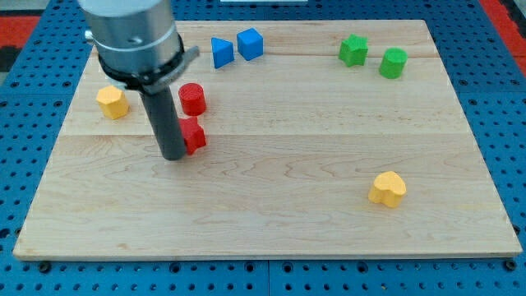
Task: Push the red star into the red circle
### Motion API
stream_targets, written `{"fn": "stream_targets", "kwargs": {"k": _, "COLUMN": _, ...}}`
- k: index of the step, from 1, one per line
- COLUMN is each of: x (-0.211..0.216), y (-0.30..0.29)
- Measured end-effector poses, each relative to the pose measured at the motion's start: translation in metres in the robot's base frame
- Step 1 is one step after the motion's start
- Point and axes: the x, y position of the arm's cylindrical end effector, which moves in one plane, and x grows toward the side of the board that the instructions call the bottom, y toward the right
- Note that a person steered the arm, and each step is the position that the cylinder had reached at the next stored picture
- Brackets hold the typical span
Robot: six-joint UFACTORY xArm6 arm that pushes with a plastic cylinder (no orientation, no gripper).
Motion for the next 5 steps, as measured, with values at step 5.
{"fn": "stream_targets", "kwargs": {"k": 5, "x": -0.039, "y": 0.035}}
